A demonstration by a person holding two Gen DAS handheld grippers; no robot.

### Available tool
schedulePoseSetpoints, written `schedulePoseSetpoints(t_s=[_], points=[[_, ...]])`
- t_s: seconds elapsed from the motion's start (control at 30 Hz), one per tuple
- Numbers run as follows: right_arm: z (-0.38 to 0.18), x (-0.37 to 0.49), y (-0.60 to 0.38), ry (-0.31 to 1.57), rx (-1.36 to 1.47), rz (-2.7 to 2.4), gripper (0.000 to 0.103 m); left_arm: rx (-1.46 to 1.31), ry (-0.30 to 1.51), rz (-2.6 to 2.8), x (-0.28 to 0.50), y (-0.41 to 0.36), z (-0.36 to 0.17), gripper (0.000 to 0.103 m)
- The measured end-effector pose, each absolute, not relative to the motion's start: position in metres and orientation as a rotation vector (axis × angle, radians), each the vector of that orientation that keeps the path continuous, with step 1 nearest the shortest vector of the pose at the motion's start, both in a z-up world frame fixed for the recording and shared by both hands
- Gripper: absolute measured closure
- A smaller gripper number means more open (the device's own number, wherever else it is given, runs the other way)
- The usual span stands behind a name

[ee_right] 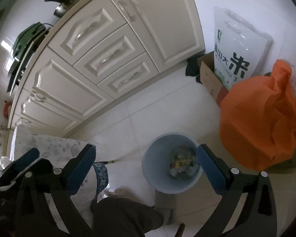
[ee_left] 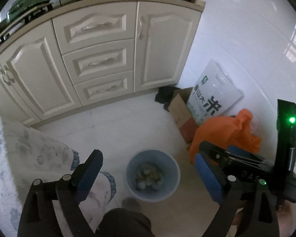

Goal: Collect trash
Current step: 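Open both tools to drop the paper and bread bag into the bin, then bring both open tools back to the remaining trash on the table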

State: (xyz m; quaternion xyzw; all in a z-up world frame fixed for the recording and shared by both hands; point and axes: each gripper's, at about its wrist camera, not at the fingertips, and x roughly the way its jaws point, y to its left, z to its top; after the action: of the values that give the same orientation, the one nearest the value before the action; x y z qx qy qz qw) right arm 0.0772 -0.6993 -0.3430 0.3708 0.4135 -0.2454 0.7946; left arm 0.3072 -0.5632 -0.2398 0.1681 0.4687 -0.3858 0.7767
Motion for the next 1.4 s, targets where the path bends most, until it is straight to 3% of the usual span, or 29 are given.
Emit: schedulePoseSetpoints(t_s=[0.43,0.57,1.0,1.4], points=[[-0.297,0.072,-0.673,0.855,0.729,-0.527,0.0,0.298,0.906,-0.826,0.26,-0.484,-0.192,0.005],[-0.268,0.074,-0.652,0.819,0.689,-0.496,0.0,0.239,0.853,-0.811,0.249,-0.431,-0.162,0.001],[-0.186,0.117,-0.547,0.739,0.532,-0.278,0.0,0.08,0.709,-0.653,0.194,-0.245,-0.092,0.001],[-0.15,0.157,-0.45,0.721,0.398,-0.084,0.0,0.002,0.609,-0.465,0.131,-0.104,-0.057,0.001]])
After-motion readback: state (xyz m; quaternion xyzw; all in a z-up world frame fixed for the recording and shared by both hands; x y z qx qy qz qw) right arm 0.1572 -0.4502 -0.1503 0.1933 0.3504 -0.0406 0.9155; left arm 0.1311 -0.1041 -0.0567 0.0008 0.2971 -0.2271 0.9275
